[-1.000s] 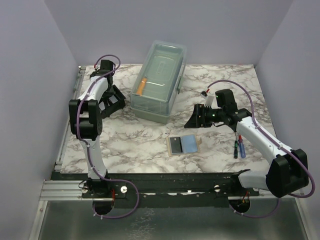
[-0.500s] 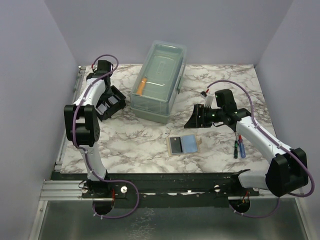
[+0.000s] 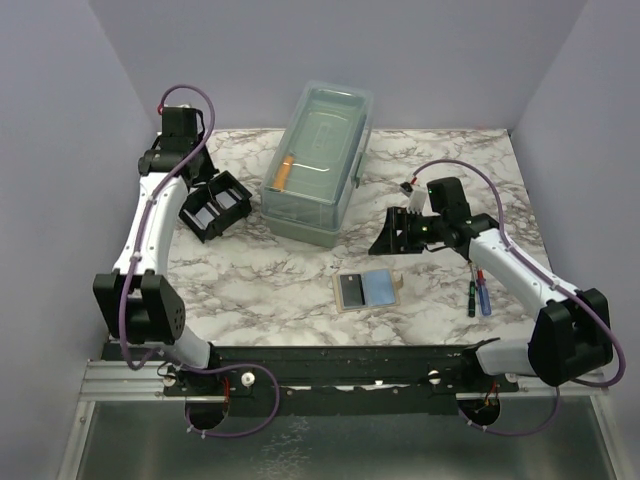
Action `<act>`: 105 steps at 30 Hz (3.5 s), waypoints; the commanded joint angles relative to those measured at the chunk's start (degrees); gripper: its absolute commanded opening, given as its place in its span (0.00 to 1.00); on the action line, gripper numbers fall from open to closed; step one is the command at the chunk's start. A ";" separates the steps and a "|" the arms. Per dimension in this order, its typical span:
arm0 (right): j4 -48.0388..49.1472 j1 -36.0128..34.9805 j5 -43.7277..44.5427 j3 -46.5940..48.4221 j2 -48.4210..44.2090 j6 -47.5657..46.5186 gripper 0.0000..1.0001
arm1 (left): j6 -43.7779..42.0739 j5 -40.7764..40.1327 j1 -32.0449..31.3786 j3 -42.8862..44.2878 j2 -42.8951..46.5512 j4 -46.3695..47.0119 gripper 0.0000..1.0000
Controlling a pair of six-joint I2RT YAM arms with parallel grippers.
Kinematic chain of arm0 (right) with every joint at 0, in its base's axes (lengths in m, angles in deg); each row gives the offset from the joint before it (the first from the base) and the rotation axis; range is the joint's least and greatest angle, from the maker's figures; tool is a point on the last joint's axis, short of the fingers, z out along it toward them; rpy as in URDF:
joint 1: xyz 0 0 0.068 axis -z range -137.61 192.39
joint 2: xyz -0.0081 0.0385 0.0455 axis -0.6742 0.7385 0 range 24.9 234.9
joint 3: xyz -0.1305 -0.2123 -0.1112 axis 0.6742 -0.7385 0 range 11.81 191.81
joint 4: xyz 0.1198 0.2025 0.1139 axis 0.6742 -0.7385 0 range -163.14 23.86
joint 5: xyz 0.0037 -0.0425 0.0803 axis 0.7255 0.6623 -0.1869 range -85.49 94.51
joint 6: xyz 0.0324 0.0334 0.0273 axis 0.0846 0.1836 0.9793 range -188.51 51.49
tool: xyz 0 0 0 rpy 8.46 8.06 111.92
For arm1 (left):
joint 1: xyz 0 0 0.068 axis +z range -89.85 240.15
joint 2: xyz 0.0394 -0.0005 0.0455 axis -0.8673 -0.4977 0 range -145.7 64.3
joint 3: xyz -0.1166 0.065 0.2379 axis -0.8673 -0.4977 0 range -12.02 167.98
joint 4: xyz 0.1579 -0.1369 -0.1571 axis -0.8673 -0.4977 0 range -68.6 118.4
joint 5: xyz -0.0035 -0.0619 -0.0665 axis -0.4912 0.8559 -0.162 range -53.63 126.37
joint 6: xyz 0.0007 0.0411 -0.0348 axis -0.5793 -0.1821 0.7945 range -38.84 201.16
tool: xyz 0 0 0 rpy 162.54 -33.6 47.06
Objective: Put the credit cards into the card holder
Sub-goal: Pick up the credit card from the storage box, then insert the credit card into the card holder.
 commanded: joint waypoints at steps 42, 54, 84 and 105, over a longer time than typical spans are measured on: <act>5.76 0.34 17.08 -11.65 11.50 5.71 0.36 | 44.48 22.97 -45.26 -62.63 2.73 80.68 0.00; 6.29 0.31 16.23 -11.43 12.92 5.19 0.25 | 47.89 25.98 -45.26 -61.05 -2.20 82.37 0.00; 6.38 0.31 13.30 -10.81 15.04 4.03 0.20 | 43.69 25.76 -44.29 -59.23 -9.13 87.29 0.00; 6.21 0.37 12.99 -10.70 15.29 4.05 0.19 | 43.85 20.24 -44.60 -60.65 -10.38 91.01 0.00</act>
